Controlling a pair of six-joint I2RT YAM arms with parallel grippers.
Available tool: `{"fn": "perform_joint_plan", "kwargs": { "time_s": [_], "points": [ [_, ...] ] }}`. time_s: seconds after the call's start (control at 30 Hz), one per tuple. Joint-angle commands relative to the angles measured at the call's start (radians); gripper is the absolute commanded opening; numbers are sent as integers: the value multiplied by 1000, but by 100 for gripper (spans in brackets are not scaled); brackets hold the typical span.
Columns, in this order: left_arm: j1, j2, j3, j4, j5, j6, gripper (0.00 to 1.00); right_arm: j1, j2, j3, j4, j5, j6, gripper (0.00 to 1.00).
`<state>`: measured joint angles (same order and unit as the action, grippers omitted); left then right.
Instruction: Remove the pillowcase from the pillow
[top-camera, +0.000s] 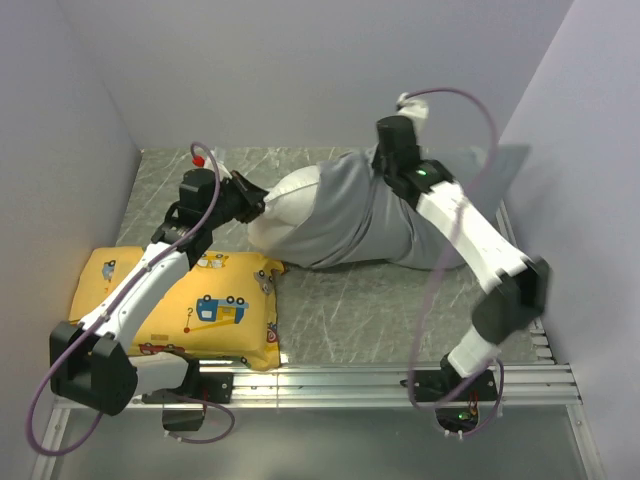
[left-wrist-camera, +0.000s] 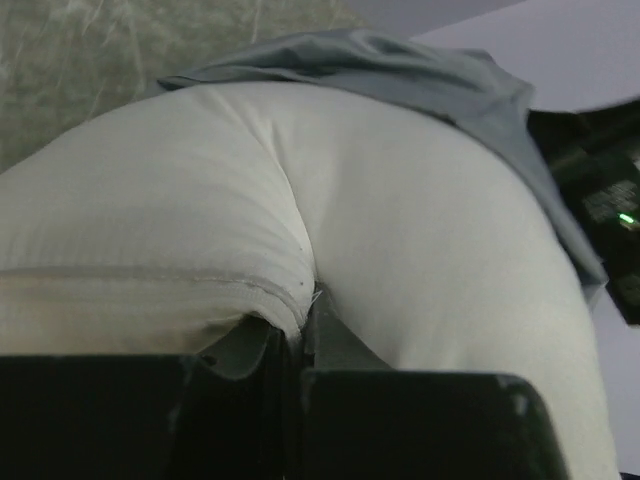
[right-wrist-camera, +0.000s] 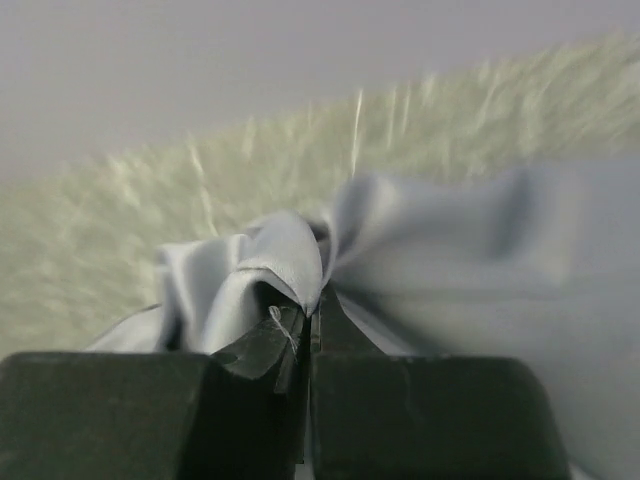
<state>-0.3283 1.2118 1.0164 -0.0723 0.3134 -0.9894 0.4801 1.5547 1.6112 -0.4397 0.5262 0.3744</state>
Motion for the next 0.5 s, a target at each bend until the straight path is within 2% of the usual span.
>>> {"fn": "perform_joint_plan", "kwargs": {
  "time_s": [0.0,0.07,0.17,0.2,0.27,0.3,0.4,0.47],
  "points": [
    [-3,14,-29,154,73,-49,1,-44,223,39,81,-155,-6,0],
    [-9,12,-36,141,61,-39,0,-60,335,62,110,-199,1,0],
    [-8,15,-27,105,30,-14,16,-66,433,91,134,-281,8,0],
    [-8,17,-26,105,26,-5,30,-66,450,96,137,-310,9,0],
    [-8,28,-9,83,-8,32,49,-66,485,113,131,-324,21,0],
    [-8,32,4,75,-26,50,67,-67,487,108,137,-330,21,0],
    [-5,40,45,0,-111,139,85,-69,486,85,153,-328,14,4],
    [0,23,48,-9,-166,184,89,-72,476,73,154,-319,11,12]
  ]
}}
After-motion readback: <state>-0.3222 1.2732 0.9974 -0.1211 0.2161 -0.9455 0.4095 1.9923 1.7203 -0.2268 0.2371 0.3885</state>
